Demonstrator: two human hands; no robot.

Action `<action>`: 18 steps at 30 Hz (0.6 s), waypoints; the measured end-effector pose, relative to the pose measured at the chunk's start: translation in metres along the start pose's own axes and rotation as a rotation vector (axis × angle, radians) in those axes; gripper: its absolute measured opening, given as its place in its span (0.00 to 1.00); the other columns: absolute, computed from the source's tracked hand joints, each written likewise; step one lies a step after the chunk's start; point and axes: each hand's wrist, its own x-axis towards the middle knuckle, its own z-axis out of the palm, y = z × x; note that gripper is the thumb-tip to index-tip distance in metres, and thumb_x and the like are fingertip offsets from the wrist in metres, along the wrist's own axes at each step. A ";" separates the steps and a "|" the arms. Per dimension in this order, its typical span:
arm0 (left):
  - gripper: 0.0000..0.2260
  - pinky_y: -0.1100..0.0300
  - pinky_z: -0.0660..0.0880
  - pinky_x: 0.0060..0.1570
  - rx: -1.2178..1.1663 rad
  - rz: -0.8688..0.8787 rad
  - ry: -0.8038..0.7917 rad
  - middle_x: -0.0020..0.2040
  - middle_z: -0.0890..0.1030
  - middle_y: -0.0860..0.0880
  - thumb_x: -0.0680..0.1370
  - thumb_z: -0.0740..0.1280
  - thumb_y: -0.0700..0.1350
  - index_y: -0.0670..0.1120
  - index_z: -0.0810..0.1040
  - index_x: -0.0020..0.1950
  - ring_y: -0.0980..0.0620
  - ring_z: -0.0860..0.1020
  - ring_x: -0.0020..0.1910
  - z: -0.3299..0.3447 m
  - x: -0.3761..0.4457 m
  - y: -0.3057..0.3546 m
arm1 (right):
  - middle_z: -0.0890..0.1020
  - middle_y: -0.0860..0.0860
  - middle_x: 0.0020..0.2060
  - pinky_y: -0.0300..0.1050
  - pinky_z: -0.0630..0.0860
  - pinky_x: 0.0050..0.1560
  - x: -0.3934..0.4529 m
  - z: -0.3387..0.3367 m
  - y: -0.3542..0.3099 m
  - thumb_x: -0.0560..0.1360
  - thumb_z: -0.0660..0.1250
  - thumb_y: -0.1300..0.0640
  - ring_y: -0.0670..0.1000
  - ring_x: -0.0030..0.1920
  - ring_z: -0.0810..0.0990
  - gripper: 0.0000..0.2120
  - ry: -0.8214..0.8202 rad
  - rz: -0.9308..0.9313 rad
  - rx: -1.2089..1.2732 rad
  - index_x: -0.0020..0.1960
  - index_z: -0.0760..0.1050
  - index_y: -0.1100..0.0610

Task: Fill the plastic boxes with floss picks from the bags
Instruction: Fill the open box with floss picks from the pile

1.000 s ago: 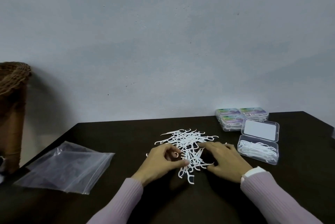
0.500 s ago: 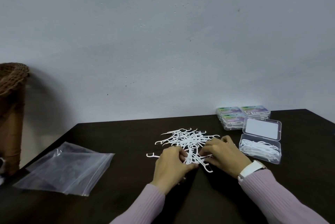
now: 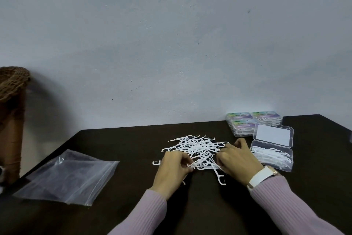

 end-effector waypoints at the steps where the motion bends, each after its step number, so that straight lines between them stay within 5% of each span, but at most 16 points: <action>1: 0.05 0.66 0.74 0.43 0.024 0.013 0.008 0.40 0.80 0.54 0.72 0.73 0.42 0.50 0.83 0.46 0.59 0.78 0.40 0.000 0.000 0.000 | 0.72 0.45 0.18 0.48 0.64 0.41 0.000 0.004 0.000 0.43 0.82 0.55 0.47 0.24 0.74 0.20 0.014 0.010 -0.032 0.19 0.69 0.51; 9: 0.04 0.68 0.68 0.42 0.116 0.095 0.076 0.42 0.81 0.54 0.74 0.71 0.43 0.50 0.83 0.47 0.60 0.76 0.42 -0.001 -0.002 0.000 | 0.76 0.50 0.24 0.52 0.74 0.35 -0.001 0.016 0.000 0.50 0.82 0.57 0.51 0.30 0.77 0.14 0.019 0.031 -0.109 0.27 0.76 0.55; 14: 0.03 0.74 0.68 0.39 -0.016 0.108 0.148 0.36 0.79 0.56 0.73 0.71 0.40 0.48 0.83 0.44 0.62 0.77 0.37 -0.004 0.001 0.002 | 0.79 0.51 0.54 0.51 0.61 0.62 -0.002 -0.001 0.005 0.79 0.56 0.53 0.52 0.58 0.73 0.10 -0.045 0.052 0.016 0.57 0.70 0.55; 18: 0.04 0.74 0.69 0.38 -0.125 0.099 0.172 0.35 0.80 0.57 0.73 0.71 0.39 0.47 0.83 0.43 0.64 0.77 0.36 -0.004 0.004 0.001 | 0.77 0.45 0.54 0.45 0.56 0.65 -0.005 -0.002 0.012 0.81 0.52 0.49 0.47 0.61 0.71 0.12 -0.049 0.123 0.178 0.60 0.68 0.50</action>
